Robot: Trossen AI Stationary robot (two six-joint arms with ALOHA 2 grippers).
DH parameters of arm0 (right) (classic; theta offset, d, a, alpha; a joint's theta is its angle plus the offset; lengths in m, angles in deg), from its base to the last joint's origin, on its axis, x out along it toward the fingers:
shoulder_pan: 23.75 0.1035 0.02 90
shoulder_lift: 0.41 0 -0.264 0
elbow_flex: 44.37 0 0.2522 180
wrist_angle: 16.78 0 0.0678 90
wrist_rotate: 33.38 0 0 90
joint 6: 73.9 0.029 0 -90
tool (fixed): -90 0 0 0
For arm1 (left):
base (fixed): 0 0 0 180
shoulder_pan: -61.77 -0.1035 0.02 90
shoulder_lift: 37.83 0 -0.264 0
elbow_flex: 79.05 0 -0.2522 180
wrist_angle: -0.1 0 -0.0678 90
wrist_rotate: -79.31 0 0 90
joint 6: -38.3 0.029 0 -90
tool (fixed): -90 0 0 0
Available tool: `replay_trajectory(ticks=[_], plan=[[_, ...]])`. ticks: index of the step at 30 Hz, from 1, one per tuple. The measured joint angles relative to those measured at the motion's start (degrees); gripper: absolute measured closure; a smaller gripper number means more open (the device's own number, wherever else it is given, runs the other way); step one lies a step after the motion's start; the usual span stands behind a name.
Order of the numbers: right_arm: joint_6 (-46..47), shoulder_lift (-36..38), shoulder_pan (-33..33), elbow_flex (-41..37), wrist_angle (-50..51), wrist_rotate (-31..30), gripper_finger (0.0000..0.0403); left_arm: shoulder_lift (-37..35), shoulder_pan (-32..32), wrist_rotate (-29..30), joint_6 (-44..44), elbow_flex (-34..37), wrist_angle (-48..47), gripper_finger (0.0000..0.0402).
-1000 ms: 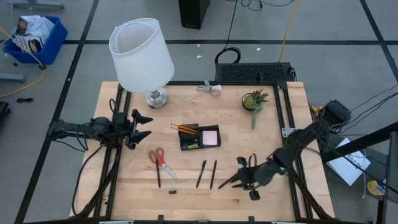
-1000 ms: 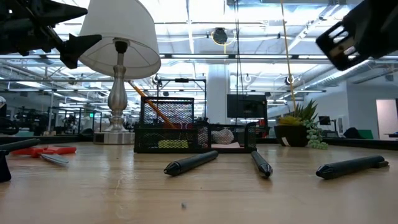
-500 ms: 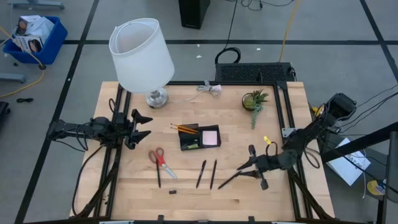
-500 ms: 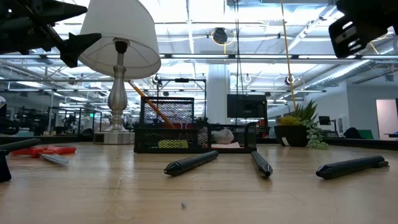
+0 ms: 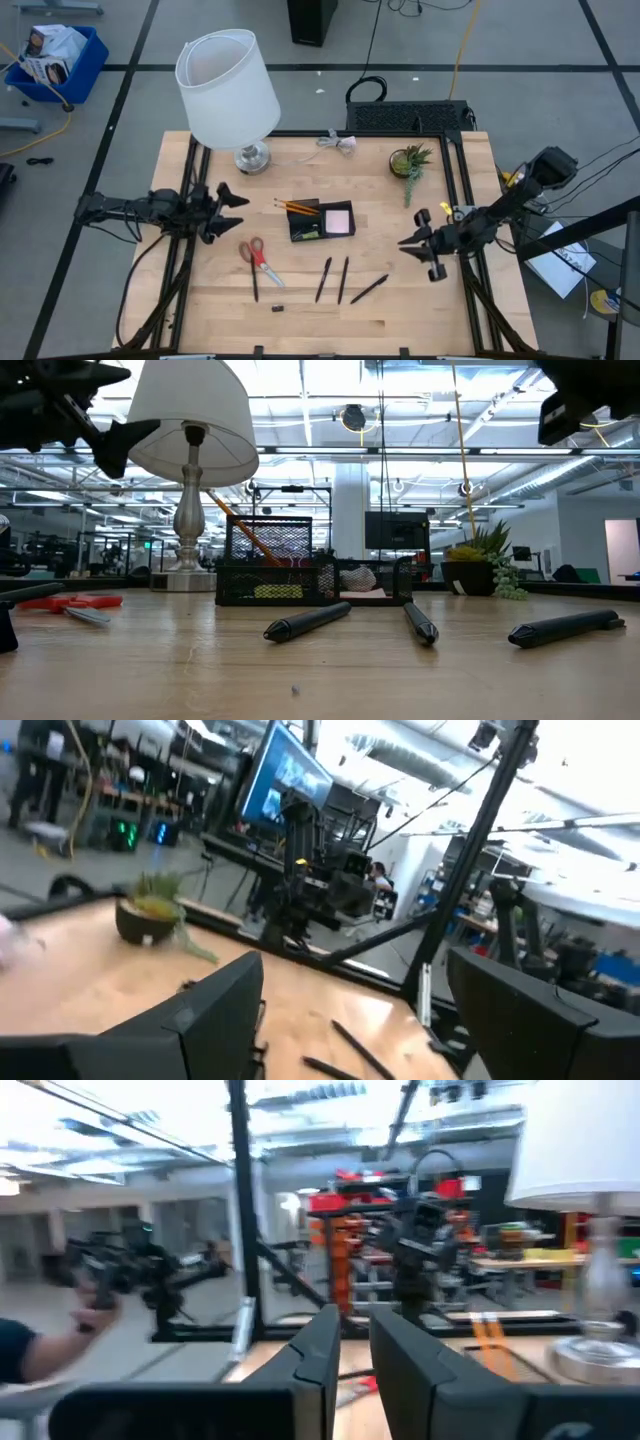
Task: Pick and place office supplies into organizer
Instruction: Put the black pen into the black desk organizer
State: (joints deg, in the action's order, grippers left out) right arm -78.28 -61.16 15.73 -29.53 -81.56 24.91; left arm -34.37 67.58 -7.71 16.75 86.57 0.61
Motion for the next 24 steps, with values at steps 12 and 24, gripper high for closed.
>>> replay_trajectory(ticks=[12,24], plan=[[-3.9,2.0,-0.5,-0.1,9.4,-5.9,0.0359,9.5,0.1,-3.0,-8.3,0.0,-2.1,0.0082],[-3.9,2.0,-0.5,-0.2,17.2,-11.8,0.036,17.1,6.3,-0.7,-19.2,-2.1,-1.8,0.0082]])
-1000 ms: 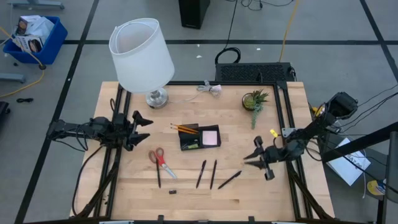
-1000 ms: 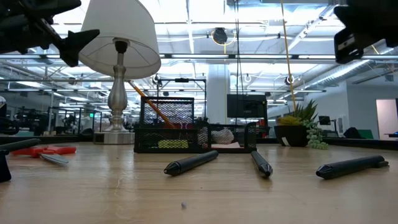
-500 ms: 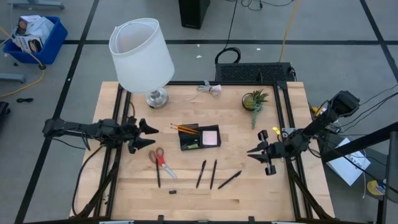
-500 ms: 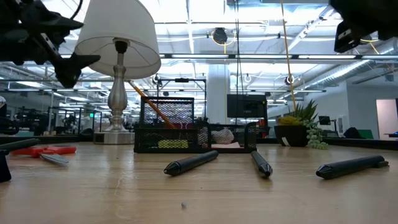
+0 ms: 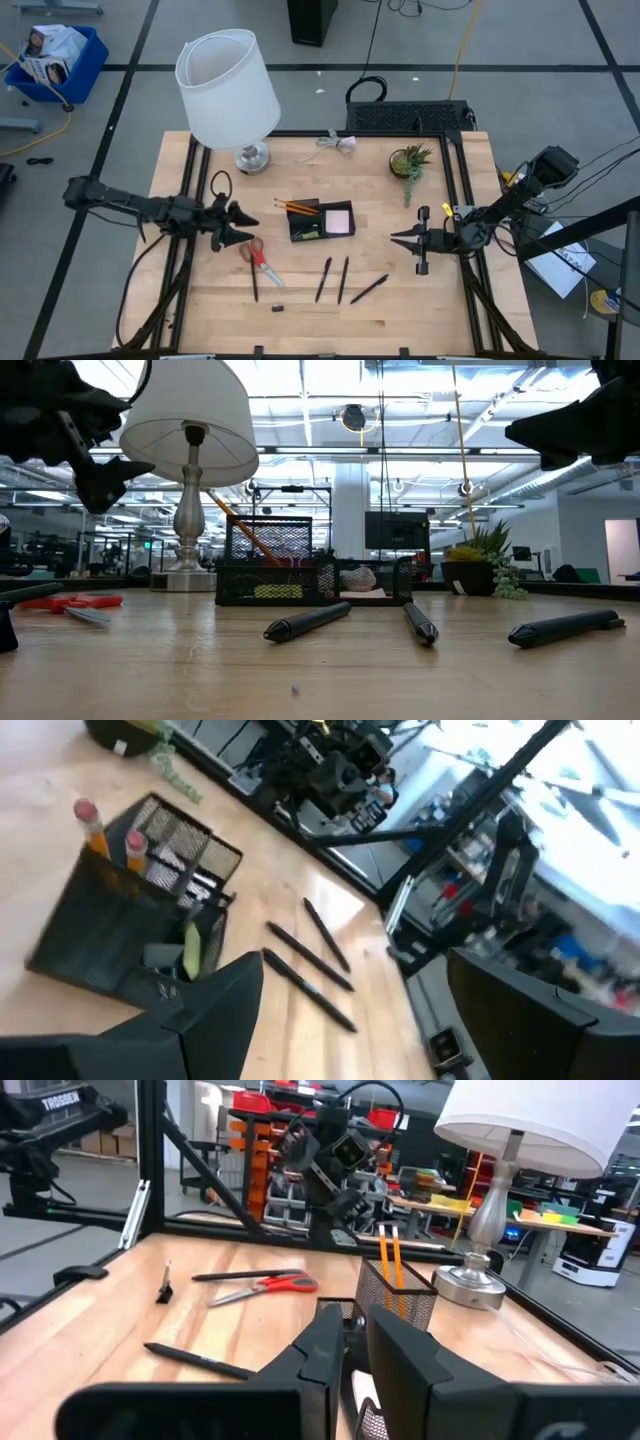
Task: Pick and place office supplies into organizer
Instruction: Put the black pen into the black desk organizer
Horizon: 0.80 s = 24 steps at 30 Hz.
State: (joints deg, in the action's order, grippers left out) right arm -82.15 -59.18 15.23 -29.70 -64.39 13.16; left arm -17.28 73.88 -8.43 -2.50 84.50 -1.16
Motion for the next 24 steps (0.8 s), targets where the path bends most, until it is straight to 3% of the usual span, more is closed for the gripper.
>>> replay_trajectory(ticks=[10,16,24], plan=[[0.0,0.0,0.0,0.0,0.0,0.0,0.036,6.3,14.7,15.3,-4.7,-0.5,1.2,0.0083],[0.0,0.0,0.0,0.0,0.0,0.0,0.036,12.5,20.5,16.0,1.7,-5.8,1.2,0.0083],[0.0,0.0,0.0,0.0,0.0,0.0,0.036,27.0,22.5,15.8,13.8,-22.3,-10.1,0.0083]])
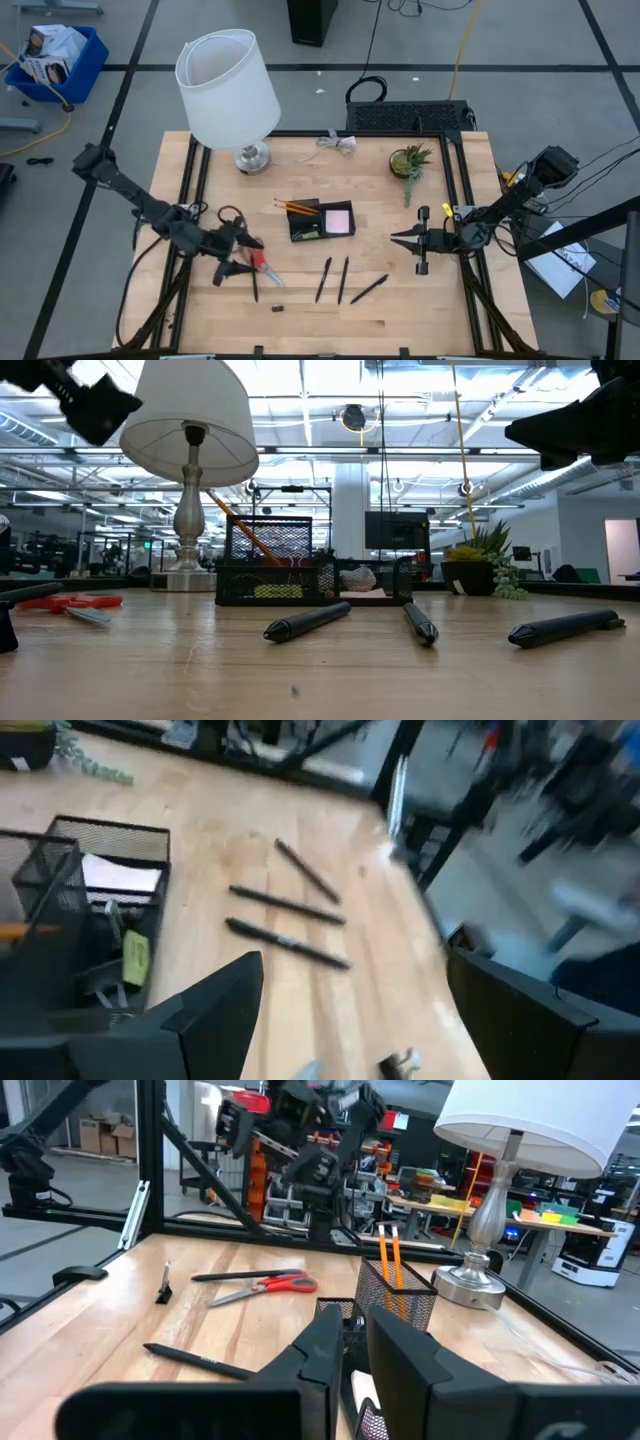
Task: Pick and place office supplies into organizer
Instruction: Put the black pen into the black desk organizer
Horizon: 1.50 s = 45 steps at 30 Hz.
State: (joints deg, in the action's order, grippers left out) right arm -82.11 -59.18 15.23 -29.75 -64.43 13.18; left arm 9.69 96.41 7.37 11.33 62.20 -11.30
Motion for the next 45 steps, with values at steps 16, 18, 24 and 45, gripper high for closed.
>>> replay_trajectory(ticks=[16,18,24,45], plan=[[0.0,0.0,0.0,0.0,0.0,0.0,0.036,25.0,1.5,-5.7,5.7,-28.9,-40.0,0.0083],[0.0,0.0,0.0,0.0,0.0,0.0,0.036,25.8,2.1,-6.1,8.0,-29.1,-41.7,0.0083],[0.0,0.0,0.0,0.0,0.0,0.0,0.036,29.4,4.5,-5.0,10.9,-29.0,-50.2,0.0083],[0.0,0.0,0.0,0.0,0.0,0.0,0.036,36.5,8.5,1.1,23.4,-29.0,-54.9,0.0082]])
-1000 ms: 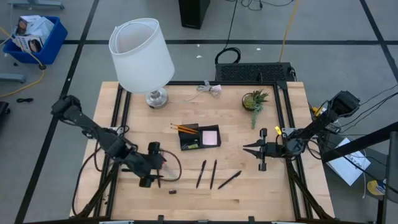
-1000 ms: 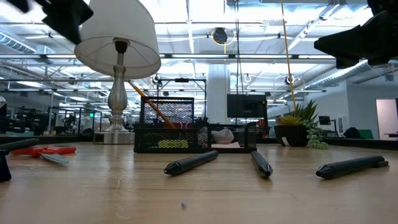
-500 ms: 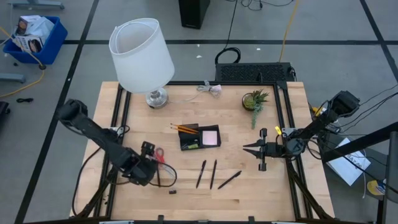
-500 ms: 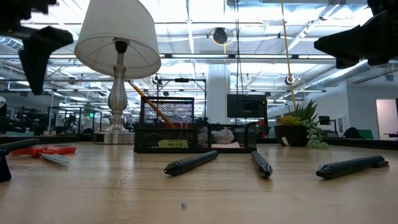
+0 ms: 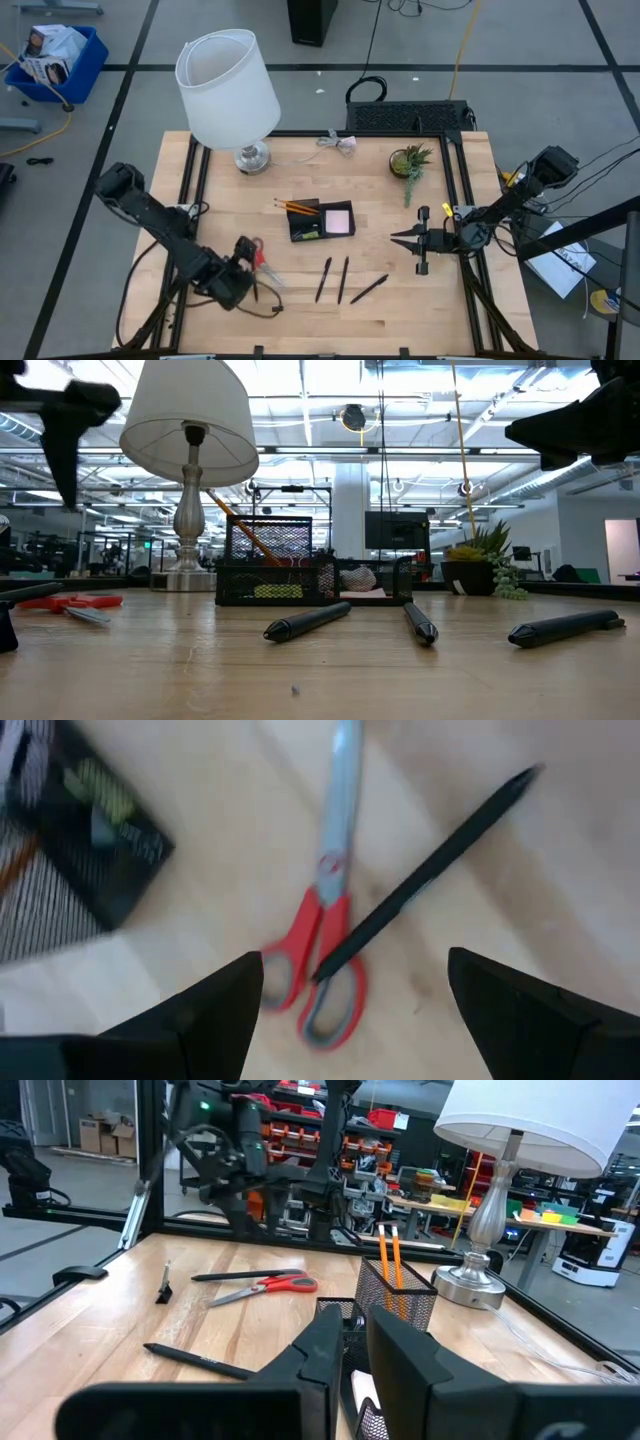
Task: Pick and place office supplies into organizer
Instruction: Put the black pen into the black desk organizer
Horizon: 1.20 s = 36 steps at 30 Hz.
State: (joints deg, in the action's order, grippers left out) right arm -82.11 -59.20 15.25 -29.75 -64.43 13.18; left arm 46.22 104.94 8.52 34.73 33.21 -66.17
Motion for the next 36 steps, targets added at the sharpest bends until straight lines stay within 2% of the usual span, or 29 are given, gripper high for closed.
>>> replay_trajectory(ticks=[18,29,36], plan=[[0.0,0.0,0.0,0.0,0.0,0.0,0.036,8.5,5.1,-2.7,4.4,0.0,16.4,0.0083],[0.0,0.0,0.0,0.0,0.0,0.0,0.036,12.2,4.7,-5.7,13.6,0.0,16.2,0.0083],[0.0,0.0,0.0,0.0,0.0,0.0,0.036,12.8,3.8,-4.2,18.3,0.0,16.3,0.0083]])
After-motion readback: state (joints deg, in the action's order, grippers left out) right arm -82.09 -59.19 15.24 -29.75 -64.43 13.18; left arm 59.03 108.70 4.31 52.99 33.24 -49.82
